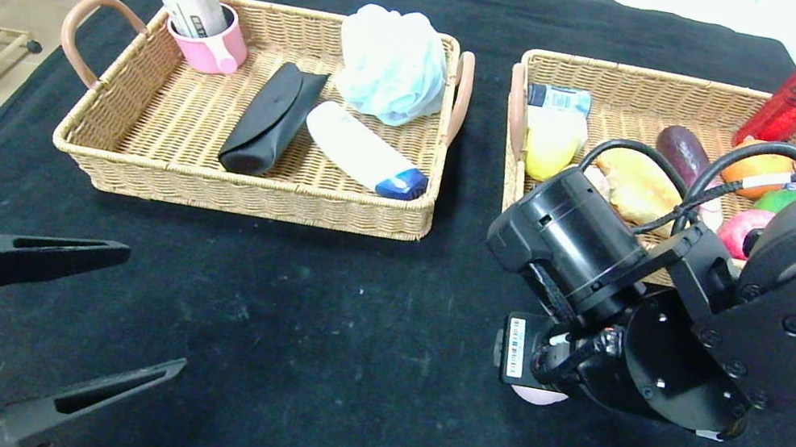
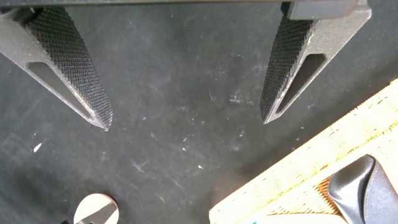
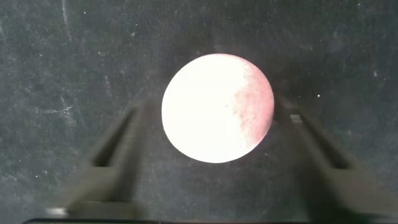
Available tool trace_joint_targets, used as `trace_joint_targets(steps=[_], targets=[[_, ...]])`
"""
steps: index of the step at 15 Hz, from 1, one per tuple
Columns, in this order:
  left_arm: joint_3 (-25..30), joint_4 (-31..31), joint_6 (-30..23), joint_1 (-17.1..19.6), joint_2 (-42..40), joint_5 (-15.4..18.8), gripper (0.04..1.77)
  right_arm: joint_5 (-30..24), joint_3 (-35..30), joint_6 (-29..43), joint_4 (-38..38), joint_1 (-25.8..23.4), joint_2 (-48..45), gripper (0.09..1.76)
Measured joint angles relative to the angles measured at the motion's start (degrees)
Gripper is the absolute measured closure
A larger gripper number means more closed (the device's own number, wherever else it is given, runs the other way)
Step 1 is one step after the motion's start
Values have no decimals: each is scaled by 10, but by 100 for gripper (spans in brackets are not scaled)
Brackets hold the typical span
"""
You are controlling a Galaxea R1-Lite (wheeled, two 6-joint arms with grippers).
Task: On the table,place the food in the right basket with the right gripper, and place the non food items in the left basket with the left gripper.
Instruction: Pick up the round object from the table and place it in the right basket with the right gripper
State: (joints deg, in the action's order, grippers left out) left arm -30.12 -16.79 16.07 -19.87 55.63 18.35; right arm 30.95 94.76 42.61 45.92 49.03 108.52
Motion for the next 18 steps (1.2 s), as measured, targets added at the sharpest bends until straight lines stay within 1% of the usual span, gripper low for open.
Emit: trace_joint_targets(steps=[2,5,6,7,8,18], targets=[[0,0,-1,0,-1,0,9,0,0,3,0,0,3,80],[0,0,-1,0,-3,0,9,0,0,3,0,0,6,109],[0,0,-1,0,-4,0,9,0,0,3,0,0,6,135],[0,0,0,0,-4,0,9,0,0,3,0,0,6,172],[0,0,0,0,-4,0,9,0,0,3,0,0,6,169],[5,1,9,0,-3,0,9,-2,-3,10,0,0,8,169]])
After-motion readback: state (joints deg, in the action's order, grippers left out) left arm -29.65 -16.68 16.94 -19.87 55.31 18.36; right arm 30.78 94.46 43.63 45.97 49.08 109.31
